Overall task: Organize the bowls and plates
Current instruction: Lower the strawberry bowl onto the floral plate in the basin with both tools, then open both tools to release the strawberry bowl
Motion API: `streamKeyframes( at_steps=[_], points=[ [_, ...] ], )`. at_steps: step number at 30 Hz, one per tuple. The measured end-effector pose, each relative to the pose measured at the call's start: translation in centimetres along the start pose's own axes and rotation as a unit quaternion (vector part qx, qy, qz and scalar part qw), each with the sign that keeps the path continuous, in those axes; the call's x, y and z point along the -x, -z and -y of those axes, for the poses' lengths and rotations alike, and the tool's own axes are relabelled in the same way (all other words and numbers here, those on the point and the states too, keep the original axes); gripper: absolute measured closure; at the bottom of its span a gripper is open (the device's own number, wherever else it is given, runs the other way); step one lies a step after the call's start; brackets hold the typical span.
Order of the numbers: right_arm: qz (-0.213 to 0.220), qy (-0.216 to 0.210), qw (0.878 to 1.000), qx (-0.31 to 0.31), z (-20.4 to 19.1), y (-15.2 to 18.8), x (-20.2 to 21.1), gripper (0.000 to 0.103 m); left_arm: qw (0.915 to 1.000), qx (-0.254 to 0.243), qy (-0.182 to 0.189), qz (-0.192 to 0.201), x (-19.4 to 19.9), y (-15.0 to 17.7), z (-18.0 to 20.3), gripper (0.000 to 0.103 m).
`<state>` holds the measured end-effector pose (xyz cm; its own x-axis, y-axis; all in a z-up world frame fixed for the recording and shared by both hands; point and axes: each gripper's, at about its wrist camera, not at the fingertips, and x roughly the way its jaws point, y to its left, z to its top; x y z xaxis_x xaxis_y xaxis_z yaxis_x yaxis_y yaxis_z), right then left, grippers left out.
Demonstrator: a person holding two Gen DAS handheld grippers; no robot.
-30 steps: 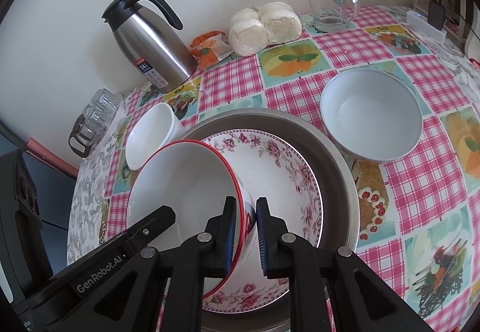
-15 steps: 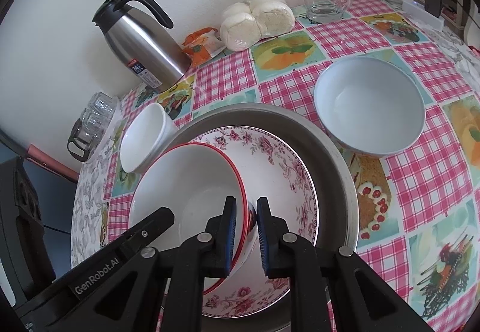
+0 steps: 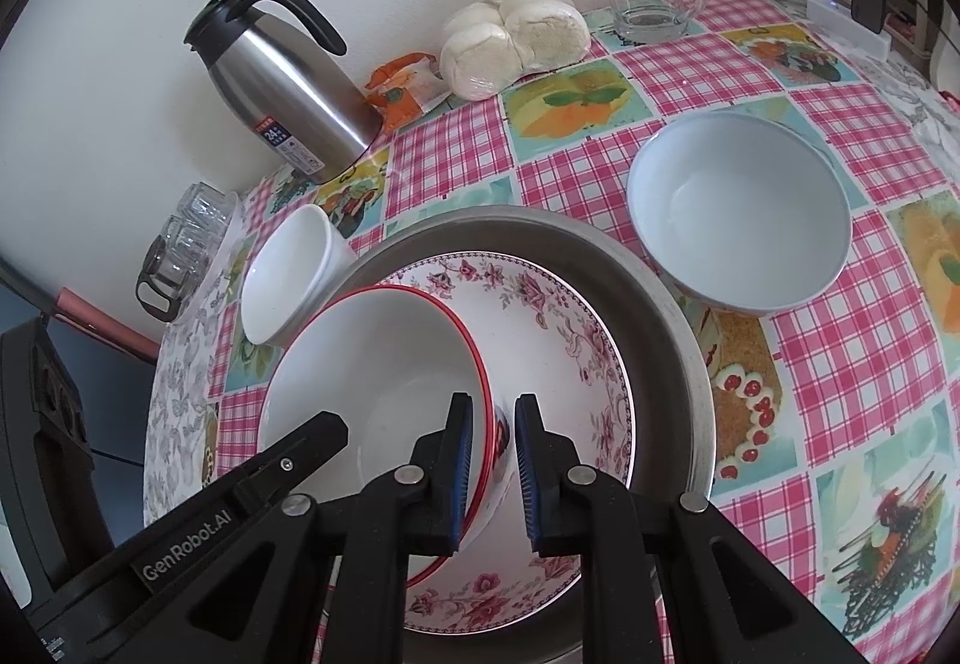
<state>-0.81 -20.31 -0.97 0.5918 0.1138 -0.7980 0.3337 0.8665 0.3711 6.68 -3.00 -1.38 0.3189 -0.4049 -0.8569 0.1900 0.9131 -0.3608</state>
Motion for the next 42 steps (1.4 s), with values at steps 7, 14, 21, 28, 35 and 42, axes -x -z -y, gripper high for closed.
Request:
streamKeyframes(
  at_steps=[7, 14, 21, 28, 35, 42],
  points=[
    [0.009, 0.006, 1.0, -0.001, 0.2, -0.2, 0.6, 0.086, 0.9999, 0.004, -0.006, 0.009, 0.6, 0.0, -0.2, 0.083],
    [0.033, 0.008, 0.999, 0.005, -0.1, -0.6, 2.1, 0.086, 0.9995, 0.004, -0.009, 0.029, 1.9, 0.0, -0.2, 0.082],
    [0.059, 0.02, 0.998, 0.025, -1.0, -0.8, 3.1, 0.085, 0.9982, 0.011, -0.026, 0.053, 3.2, -0.3, -0.4, 0.065],
    [0.066, 0.036, 0.996, 0.041, -1.7, -0.8, 3.3, 0.061, 0.9942, 0.041, -0.06, 0.079, 4.2, -0.5, -1.9, 0.051],
    [0.078, 0.044, 0.993, 0.077, -3.1, -0.3, 3.3, 0.042, 0.9873, 0.084, -0.096, 0.095, 4.9, -0.6, -4.0, 0.043],
    [0.087, 0.051, 0.99, 0.103, -4.2, 0.0, 3.2, 0.03, 0.9805, 0.112, -0.119, 0.11, 5.4, -0.6, -5.3, 0.021]
  ],
)
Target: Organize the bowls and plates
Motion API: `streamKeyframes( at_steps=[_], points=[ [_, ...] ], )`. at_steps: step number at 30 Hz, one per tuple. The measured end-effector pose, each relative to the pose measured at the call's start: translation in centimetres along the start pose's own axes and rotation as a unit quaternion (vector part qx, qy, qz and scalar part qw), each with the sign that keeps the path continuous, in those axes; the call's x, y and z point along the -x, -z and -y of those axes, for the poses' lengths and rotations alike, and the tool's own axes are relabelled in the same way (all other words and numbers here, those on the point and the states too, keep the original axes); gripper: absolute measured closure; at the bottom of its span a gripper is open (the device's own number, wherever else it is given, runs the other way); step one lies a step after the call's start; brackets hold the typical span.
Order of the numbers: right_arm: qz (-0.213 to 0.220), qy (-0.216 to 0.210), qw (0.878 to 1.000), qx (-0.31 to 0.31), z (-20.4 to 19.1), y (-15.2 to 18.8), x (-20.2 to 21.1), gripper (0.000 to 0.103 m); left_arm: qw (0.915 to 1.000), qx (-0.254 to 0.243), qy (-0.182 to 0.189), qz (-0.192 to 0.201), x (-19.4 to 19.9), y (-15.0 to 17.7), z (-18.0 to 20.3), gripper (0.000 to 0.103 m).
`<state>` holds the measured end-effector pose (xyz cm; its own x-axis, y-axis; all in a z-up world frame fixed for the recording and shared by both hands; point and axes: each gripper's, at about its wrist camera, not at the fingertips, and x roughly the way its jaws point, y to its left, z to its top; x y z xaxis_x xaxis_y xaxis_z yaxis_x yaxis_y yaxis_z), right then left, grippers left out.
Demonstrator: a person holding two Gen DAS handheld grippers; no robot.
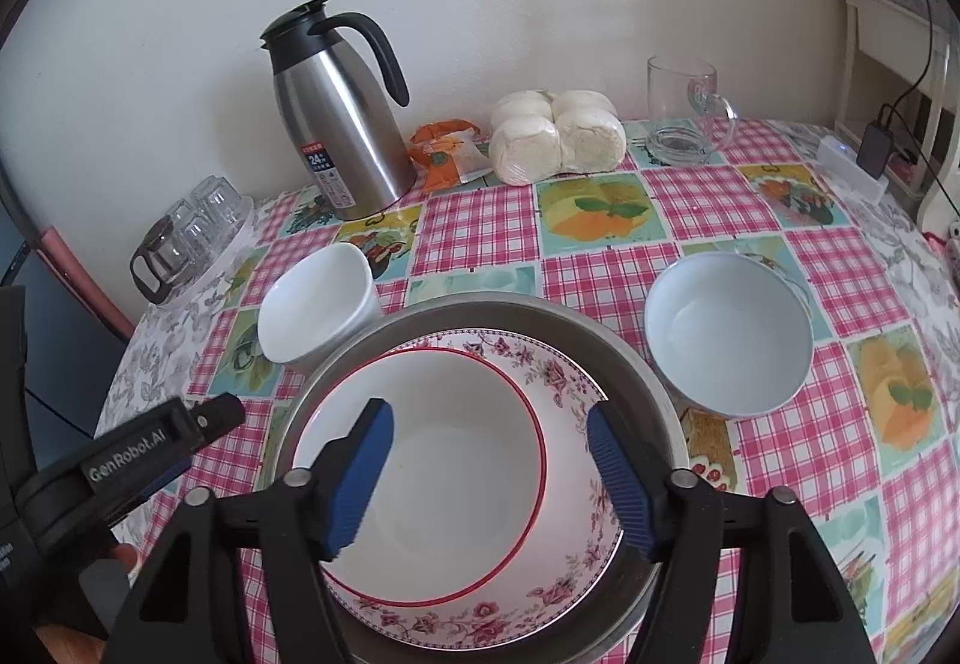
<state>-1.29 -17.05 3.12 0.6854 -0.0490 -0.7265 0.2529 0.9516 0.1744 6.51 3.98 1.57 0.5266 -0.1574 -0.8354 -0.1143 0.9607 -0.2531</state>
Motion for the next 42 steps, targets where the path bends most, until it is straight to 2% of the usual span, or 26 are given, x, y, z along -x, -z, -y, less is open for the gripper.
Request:
streamKeyframes(
  at_steps=[5, 10, 13, 15, 23, 29, 42],
  points=[
    [0.002, 0.001, 1.0, 0.005, -0.4, 0.1, -0.1, 0.02, 0.9995, 0.013, -0.023, 0.014, 0.1, -0.2, -0.8, 0.015],
    [0.005, 0.0, 1.0, 0.009, -0.9, 0.2, -0.1, 0.018, 0.9982, 0.036, -0.039, 0.028, 0.5, -0.6, -2.2, 0.014],
    [0.006, 0.0, 1.0, 0.009, -1.1, 0.2, -0.1, 0.01, 0.9975, 0.043, -0.045, 0.034, 0.6, -0.8, -2.8, 0.008],
    [0.007, -0.001, 1.0, 0.011, -1.4, 0.2, -0.2, 0.005, 0.9971, 0.049, -0.047, 0.036, 0.7, -0.9, -3.3, 0.007],
    [0.011, -0.003, 1.0, 0.02, -2.9, 0.3, -0.6, 0.002, 0.9962, 0.058, -0.052, 0.039, 0.7, -1.4, -4.7, 0.007],
    [0.021, -0.005, 0.999, 0.031, -4.2, 0.3, -0.7, 0.0, 0.9937, 0.085, -0.058, 0.044, 0.9, -1.9, -6.7, 0.007],
    [0.02, -0.009, 0.998, 0.061, -7.3, 0.8, -2.0, 0.0, 0.9951, 0.091, -0.029, 0.026, -0.2, -2.9, -7.4, 0.007]
  ],
)
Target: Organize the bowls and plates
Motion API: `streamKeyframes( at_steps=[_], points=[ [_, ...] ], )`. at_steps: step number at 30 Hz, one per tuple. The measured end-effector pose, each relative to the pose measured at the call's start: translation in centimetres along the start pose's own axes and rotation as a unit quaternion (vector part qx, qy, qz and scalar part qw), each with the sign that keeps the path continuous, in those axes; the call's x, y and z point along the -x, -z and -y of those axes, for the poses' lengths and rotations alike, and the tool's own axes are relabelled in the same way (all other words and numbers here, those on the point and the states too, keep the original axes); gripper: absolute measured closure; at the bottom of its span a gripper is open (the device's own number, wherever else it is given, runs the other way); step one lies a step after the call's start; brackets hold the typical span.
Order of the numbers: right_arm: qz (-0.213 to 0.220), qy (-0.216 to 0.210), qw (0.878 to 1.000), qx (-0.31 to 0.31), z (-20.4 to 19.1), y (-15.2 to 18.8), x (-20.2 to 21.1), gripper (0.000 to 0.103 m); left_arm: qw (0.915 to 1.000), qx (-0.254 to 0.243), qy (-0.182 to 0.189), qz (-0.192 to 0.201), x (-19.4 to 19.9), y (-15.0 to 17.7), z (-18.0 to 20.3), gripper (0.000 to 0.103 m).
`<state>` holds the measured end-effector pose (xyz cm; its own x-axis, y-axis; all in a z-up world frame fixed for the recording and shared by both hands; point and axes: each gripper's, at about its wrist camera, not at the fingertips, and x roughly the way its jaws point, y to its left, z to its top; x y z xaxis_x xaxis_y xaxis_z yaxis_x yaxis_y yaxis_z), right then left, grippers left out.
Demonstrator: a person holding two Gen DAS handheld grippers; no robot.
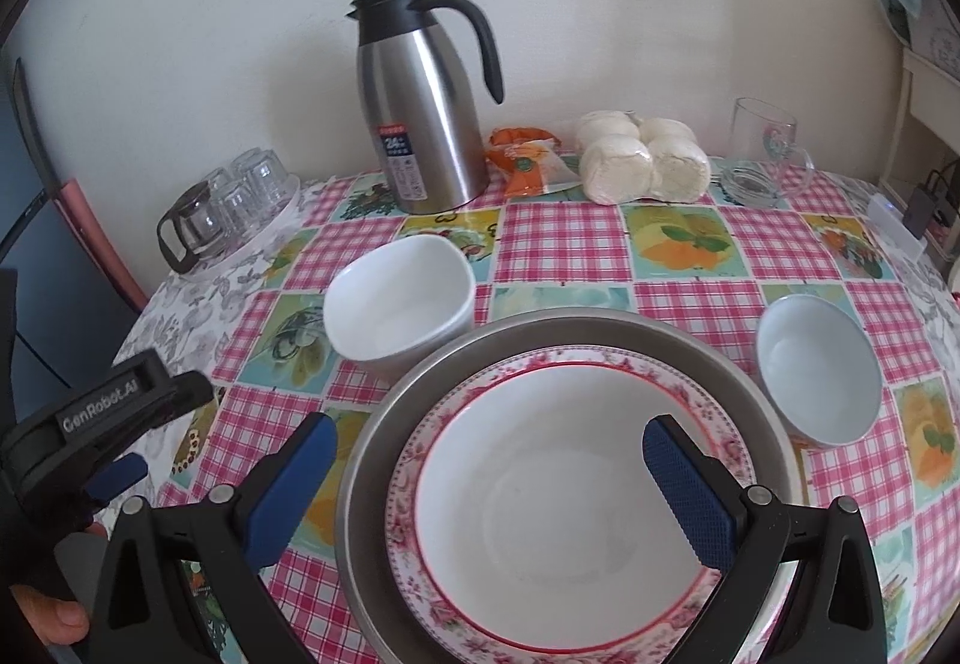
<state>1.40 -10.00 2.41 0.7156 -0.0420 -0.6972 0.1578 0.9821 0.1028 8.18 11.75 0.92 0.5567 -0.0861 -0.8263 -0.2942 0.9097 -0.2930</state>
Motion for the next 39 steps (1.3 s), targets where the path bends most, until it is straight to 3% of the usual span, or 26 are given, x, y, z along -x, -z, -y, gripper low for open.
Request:
streamKeyframes(
  at_steps=[7, 16, 26, 35, 39],
  points=[
    [-0.01, 0.001, 1.0, 0.017, -1.2, -0.1, -1.2, 0.0, 0.9999, -0.013, 0.004, 0.002, -1.0, -1.0, 1.0, 0.007],
    [-0.03, 0.004, 0.999, 0.024, -1.5, -0.5, -2.5, 0.0, 0.9995, -0.002, 0.018, -0.024, -3.3, -1.2, 1.4, 0.007],
    [-0.055, 0.006, 0.998, 0.0, -1.0, -1.8, -3.8, 0.0, 0.999, -0.033, 0.029, 0.005, -3.7, -2.4, 2.7, 0.006],
    [-0.059, 0.021, 0.998, 0.0, -1.2, -3.9, -4.0, 0.0, 0.9964, -0.024, 0.077, 0.027, -3.4, -3.9, 3.2, 0.006],
    [-0.061, 0.03, 0.998, 0.011, -1.4, -4.8, -4.2, 0.0, 0.9931, -0.013, 0.116, 0.008, -3.7, -4.7, 3.5, 0.006]
  ],
)
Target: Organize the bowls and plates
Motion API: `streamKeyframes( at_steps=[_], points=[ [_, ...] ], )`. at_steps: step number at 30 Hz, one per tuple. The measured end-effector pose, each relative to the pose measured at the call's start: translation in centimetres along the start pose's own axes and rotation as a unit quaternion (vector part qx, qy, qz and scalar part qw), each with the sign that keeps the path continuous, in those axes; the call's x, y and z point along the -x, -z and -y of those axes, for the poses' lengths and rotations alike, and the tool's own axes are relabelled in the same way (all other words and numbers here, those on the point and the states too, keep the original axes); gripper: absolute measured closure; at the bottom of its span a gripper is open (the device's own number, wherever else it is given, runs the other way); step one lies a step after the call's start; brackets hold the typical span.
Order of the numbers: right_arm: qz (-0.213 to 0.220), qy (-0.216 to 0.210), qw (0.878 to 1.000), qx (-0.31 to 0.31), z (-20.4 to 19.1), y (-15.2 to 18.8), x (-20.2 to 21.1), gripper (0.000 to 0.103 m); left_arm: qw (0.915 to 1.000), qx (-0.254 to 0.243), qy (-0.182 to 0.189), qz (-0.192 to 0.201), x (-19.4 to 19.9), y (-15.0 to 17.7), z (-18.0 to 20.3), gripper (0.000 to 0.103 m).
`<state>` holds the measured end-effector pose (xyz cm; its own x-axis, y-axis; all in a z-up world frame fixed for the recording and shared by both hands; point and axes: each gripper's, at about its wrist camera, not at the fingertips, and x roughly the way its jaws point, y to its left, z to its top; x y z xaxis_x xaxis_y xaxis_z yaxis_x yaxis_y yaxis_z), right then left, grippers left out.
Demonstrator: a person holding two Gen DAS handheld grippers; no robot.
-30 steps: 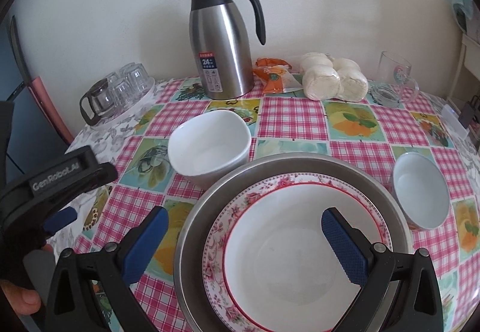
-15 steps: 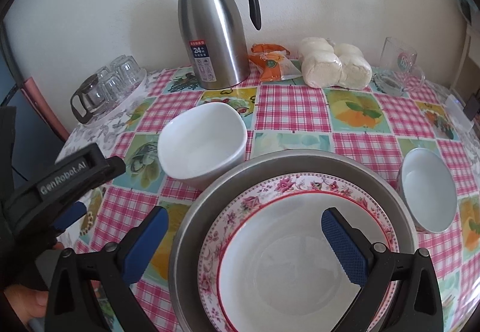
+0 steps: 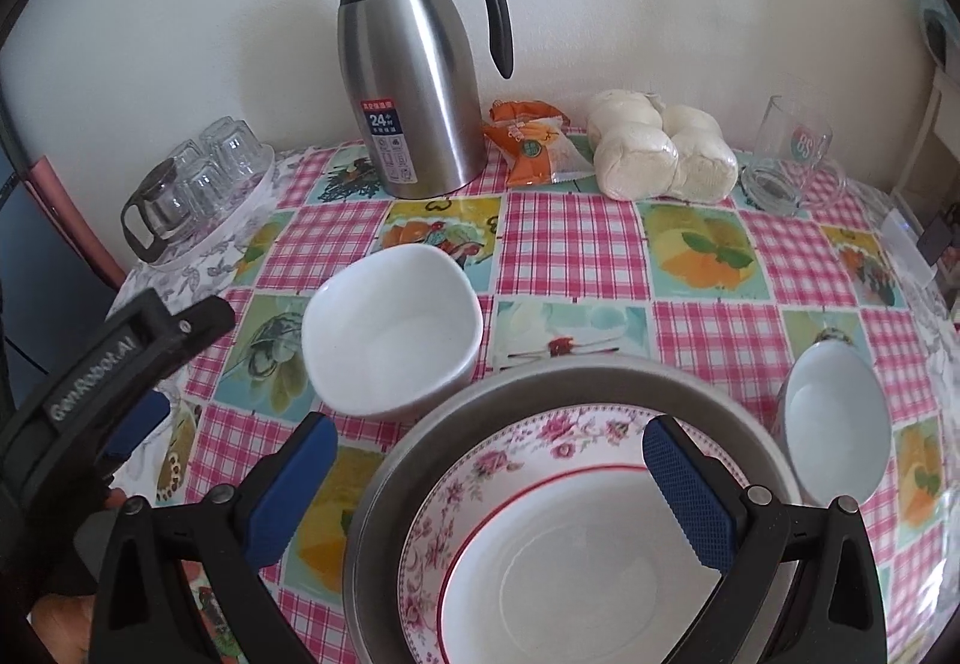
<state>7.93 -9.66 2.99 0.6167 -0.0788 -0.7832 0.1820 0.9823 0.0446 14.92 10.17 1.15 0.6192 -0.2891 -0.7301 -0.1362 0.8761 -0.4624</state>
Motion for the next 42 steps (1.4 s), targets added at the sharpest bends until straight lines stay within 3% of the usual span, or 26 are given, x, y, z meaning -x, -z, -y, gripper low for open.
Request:
streamKeyframes(
  at_steps=[4, 15, 19, 22, 24, 28, 30, 32, 34, 38, 42],
  points=[
    [-0.01, -0.001, 1.0, -0.001, 0.1, -0.7, -0.5, 0.0, 0.9989, 0.02, 0.041, -0.013, -0.7, -0.3, -0.1, 0.006],
    [-0.041, 0.0, 0.999, -0.009, 0.6, -2.4, -3.1, 0.0, 0.9986, 0.029, 0.041, 0.016, -1.3, -1.9, -1.0, 0.006],
    [-0.049, 0.012, 0.999, -0.01, 0.8, -2.9, -4.2, 0.0, 0.9985, 0.019, 0.051, -0.01, -2.5, -2.0, -0.6, 0.006],
    [-0.05, 0.023, 0.998, -0.016, 1.0, -3.1, -4.9, 0.003, 0.9989, -0.003, 0.031, -0.034, -3.7, -1.7, 0.1, 0.006],
    [-0.051, 0.023, 0.998, -0.02, 1.2, -3.2, -5.4, 0.015, 0.9984, -0.014, 0.025, -0.049, -4.5, -1.4, 0.6, 0.006],
    [-0.062, 0.019, 0.998, -0.028, 1.2, -3.3, -6.4, 0.026, 0.9973, -0.025, 0.021, -0.066, -5.6, -0.8, 1.1, 0.006],
    [-0.065, 0.018, 0.997, -0.026, 1.0, -3.4, -6.9, 0.037, 0.9964, -0.03, 0.023, -0.076, -6.2, -0.6, 1.3, 0.007],
    [-0.069, 0.018, 0.997, -0.019, 0.7, -3.6, -7.3, 0.043, 0.9959, -0.033, 0.024, -0.081, -6.6, -0.5, 1.6, 0.012],
    [-0.071, 0.021, 0.997, -0.01, 0.2, -3.7, -7.7, 0.049, 0.9952, -0.039, 0.025, -0.086, -7.0, -0.3, 1.9, 0.023],
    [-0.077, 0.023, 0.997, 0.0, -0.5, -3.9, -8.4, 0.064, 0.9942, -0.04, 0.031, -0.095, -7.7, -0.1, 2.2, 0.025],
    [-0.081, 0.029, 0.996, 0.014, -1.1, -4.0, -9.0, 0.072, 0.9935, -0.035, 0.036, -0.102, -8.5, 0.1, 2.1, 0.04]
  ],
)
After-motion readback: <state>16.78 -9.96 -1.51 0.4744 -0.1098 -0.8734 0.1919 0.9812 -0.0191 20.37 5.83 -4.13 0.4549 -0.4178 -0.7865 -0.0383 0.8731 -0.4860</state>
